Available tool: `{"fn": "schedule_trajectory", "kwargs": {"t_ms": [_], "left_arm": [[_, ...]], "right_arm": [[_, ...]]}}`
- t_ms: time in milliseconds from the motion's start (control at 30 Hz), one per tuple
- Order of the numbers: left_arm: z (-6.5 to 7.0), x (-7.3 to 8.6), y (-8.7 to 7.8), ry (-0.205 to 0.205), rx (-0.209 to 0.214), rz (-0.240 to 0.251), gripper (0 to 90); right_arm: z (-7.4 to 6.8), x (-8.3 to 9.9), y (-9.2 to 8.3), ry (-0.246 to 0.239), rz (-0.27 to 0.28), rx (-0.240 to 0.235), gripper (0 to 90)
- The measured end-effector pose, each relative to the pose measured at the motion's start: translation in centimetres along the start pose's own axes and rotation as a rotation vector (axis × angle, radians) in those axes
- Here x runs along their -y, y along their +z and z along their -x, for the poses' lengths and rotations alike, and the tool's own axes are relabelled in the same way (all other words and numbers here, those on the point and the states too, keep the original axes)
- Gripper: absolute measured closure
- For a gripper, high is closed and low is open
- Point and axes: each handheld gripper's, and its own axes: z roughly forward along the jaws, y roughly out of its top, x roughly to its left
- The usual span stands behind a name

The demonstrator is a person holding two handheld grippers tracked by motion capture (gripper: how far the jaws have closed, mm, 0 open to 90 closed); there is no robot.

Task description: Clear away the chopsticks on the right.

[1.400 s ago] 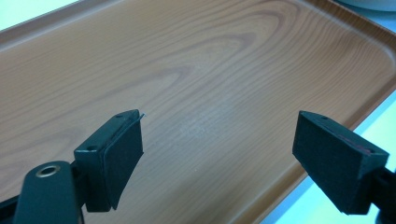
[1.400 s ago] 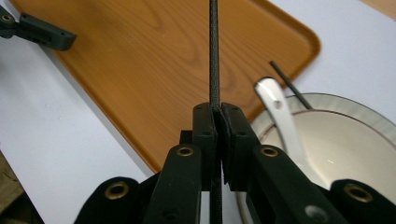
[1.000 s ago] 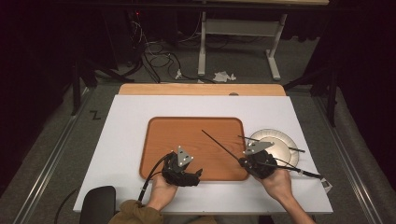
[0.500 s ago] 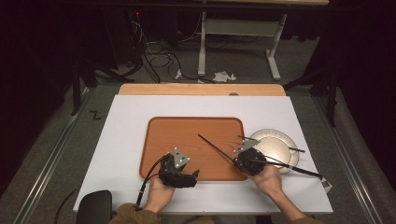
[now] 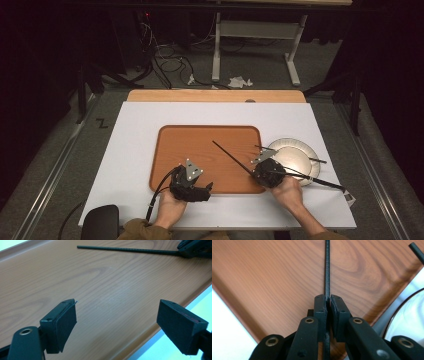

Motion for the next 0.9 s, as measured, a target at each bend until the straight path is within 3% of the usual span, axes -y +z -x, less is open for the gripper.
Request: {"fn": "schedule_trajectory", "kwargs": {"t_ms": [367, 667, 900], "left_arm": [[0.01, 0.00, -0.02, 0.000, -0.002, 0.001, 16.5], [0.02, 0.01, 0.02, 0.002, 0.001, -0.001, 16.5], [0.07, 0.01, 0.07, 0.003, 0.002, -0.004, 16.5]], "right_arm": [[0.37, 0.04, 0.00, 0.028, -0.011, 0.051, 83.6], [0.35, 0.08, 0.03, 0.024, -0.004, 0.055, 82.8], [0.09, 0.11, -0.10, 0.028, 0.001, 0.031, 76.2]]}}
